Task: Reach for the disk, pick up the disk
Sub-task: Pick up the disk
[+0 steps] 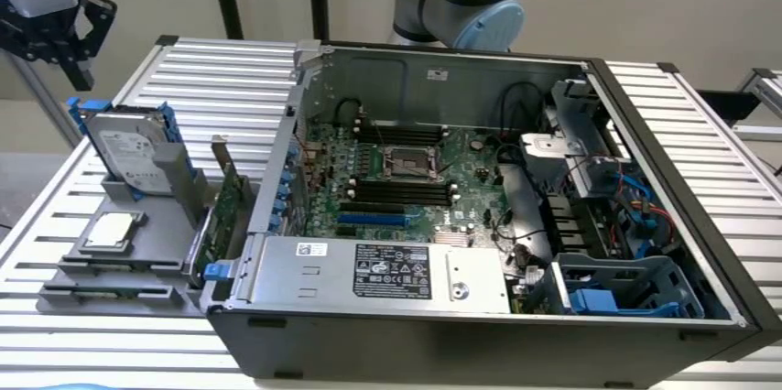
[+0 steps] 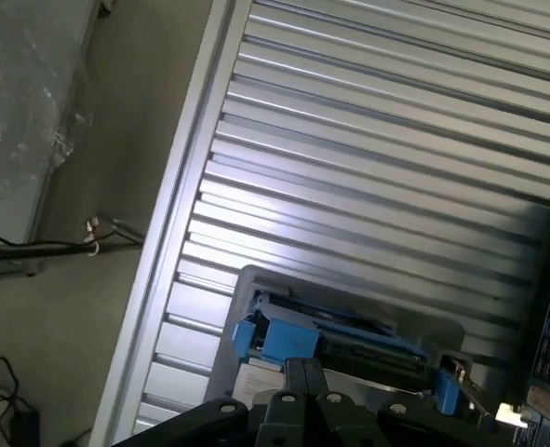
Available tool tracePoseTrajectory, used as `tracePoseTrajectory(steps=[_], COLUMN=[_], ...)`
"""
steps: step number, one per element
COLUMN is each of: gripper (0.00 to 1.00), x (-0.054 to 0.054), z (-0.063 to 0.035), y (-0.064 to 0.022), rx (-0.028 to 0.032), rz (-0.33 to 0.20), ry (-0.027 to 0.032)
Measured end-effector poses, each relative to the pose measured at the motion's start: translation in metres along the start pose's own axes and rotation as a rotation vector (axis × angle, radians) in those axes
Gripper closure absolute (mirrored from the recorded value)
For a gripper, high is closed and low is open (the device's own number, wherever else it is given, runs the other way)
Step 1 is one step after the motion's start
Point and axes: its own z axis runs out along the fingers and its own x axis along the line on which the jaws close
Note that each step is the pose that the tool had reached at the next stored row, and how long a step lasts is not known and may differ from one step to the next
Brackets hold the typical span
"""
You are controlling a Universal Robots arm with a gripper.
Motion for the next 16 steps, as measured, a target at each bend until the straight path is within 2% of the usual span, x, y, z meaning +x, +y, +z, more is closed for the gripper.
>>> tracePoseTrajectory(steps=[16], gripper=[0.89], x=[0.0], z=[0.0008], y=[0.0], rx=[-0.0002], rz=[-0.291], ry=[0.0074])
